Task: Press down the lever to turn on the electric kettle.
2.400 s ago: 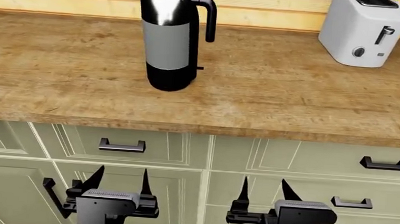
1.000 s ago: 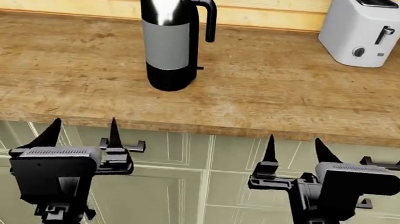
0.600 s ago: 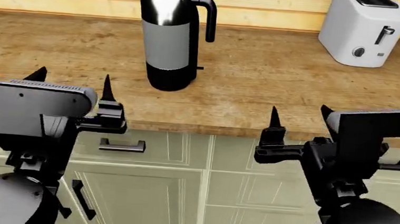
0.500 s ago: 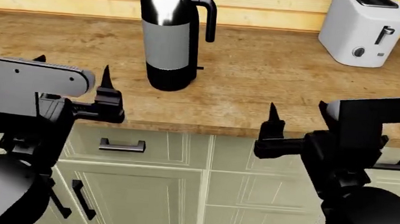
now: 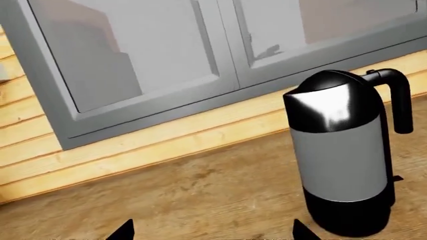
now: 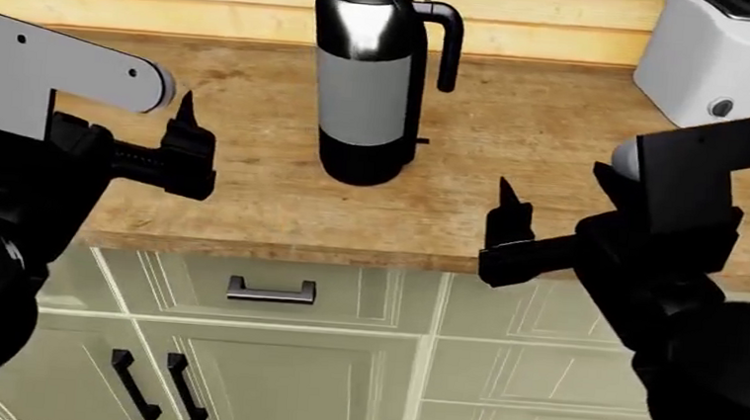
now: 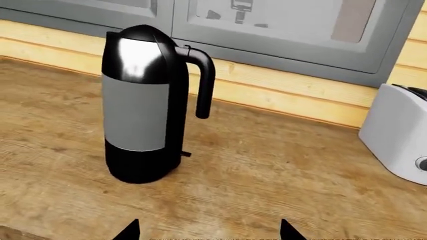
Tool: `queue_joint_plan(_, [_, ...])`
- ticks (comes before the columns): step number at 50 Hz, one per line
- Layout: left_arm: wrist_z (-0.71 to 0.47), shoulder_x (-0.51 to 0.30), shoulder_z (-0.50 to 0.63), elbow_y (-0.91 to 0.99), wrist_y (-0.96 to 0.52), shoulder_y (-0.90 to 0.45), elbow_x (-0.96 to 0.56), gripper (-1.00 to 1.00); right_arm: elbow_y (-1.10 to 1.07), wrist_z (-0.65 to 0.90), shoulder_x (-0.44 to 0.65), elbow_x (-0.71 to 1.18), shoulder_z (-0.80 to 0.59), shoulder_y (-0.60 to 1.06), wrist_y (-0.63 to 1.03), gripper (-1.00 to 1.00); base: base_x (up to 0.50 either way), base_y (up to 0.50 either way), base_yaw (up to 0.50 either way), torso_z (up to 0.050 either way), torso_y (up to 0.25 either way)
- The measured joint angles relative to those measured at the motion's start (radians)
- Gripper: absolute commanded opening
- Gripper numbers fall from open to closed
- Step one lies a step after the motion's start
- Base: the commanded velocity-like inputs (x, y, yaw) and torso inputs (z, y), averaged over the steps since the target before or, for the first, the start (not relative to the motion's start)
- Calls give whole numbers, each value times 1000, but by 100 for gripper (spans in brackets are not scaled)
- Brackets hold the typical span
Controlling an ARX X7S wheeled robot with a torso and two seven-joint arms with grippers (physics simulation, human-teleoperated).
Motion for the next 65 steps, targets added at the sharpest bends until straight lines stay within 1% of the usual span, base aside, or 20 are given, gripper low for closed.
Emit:
queue_joint_plan(4, [-15, -9, 14, -7, -4, -16, -20, 100, 14, 30, 11, 38, -8, 11, 0, 100, 0, 0, 0, 0, 0])
queue_joint_plan(19, [-63, -29, 54, -24, -17, -63, -74, 100, 31, 58, 42, 123, -8, 26, -36, 100, 498, 0, 0, 0, 0])
queue_joint_plan(31, [-109, -51, 47, -26, -13, -67, -124, 100, 46, 94, 64, 167, -23, 33, -55, 100, 489, 0, 0, 0, 0])
queue_joint_plan(46, [-163, -91, 30, -26, 0, -54, -168, 100, 98, 191, 106, 201, -54, 15, -66, 100, 18, 0, 0, 0, 1])
queue_joint_plan(50, [-172, -101, 28, -26, 6, -53, -171, 100, 103, 189, 113, 199, -54, 10, -75, 100, 500, 0, 0, 0, 0])
queue_joint_plan(63, [-193, -125, 31, -25, 28, -47, -180, 100, 122, 183, 119, 182, -74, 7, -93, 100, 0, 0, 0, 0, 0])
queue_joint_plan(64, [-195, -127, 31, -25, 29, -47, -181, 100, 124, 181, 119, 179, -76, 6, -94, -100, 0, 0, 0, 0, 0])
queue_joint_plan(65, [-196, -128, 32, -25, 31, -47, -182, 100, 125, 179, 118, 176, -78, 5, -95, -100, 0, 0, 0, 0, 0])
